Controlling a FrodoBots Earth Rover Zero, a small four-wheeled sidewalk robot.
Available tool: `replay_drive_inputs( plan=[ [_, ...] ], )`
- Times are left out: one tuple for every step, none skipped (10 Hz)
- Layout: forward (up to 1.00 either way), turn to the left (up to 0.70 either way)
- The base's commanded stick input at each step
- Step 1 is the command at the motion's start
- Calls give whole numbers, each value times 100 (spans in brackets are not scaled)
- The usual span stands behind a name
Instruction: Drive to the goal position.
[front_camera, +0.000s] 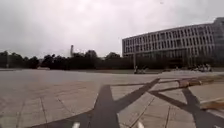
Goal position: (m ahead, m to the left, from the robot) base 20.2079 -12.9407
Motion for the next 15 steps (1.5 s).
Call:
replay_drive_inputs(
  plan=[
    [50,-25],
    [50,-25],
    [50,-25],
    [50,-21],
    [50,-13],
    [50,-1],
    [50,0],
    [50,0],
    [50,0],
    [50,0],
    [50,-9],
    [50,-16],
    [50,-22],
    [50,-25],
    [50,-25]
  ],
)
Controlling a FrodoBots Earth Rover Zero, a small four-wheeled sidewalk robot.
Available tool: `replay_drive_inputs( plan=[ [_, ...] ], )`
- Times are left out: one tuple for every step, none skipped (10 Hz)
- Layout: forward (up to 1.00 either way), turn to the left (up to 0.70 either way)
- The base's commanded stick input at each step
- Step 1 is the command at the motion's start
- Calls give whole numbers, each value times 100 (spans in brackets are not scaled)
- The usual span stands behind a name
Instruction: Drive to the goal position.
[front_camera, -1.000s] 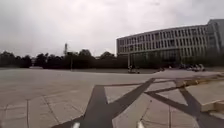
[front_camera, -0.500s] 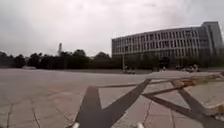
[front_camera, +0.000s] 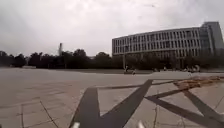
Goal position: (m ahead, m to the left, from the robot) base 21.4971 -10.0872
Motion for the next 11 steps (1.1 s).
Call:
replay_drive_inputs(
  plan=[
    [50,-25],
    [50,-25],
    [50,-25],
    [50,-25],
    [50,-25],
    [50,-25],
    [50,-25],
    [50,-25],
    [50,-25],
    [50,-25],
    [50,-25]
  ],
)
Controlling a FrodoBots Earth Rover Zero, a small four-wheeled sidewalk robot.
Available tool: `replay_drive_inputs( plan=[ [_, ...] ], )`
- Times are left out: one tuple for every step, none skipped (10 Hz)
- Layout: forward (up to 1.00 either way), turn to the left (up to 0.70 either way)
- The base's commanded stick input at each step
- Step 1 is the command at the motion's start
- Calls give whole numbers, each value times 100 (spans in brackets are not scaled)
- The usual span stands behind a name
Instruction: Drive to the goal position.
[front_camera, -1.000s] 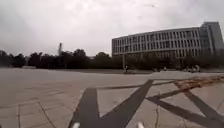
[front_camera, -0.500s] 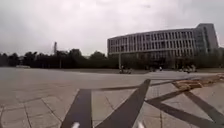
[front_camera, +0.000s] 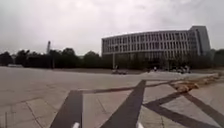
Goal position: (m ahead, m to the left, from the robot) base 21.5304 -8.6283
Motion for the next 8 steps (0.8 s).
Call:
replay_drive_inputs(
  plan=[
    [50,-25],
    [50,-18],
    [50,-6],
    [50,0],
    [50,0],
    [50,0],
    [50,0],
    [50,0]
  ],
)
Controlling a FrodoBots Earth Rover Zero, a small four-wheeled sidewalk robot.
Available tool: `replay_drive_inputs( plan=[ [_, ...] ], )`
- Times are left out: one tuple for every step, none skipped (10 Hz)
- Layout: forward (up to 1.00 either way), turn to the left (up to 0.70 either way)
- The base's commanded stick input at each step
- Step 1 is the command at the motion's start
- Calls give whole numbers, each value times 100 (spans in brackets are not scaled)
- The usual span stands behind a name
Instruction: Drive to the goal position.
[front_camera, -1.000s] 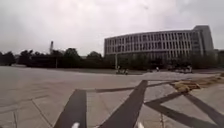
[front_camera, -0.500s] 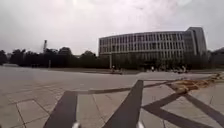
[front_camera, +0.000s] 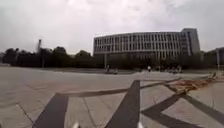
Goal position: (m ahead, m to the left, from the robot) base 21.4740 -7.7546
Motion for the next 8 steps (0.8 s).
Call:
replay_drive_inputs(
  plan=[
    [50,0],
    [50,0],
    [50,0],
    [50,0],
    [50,0],
    [50,0],
    [50,0],
    [50,0]
  ],
)
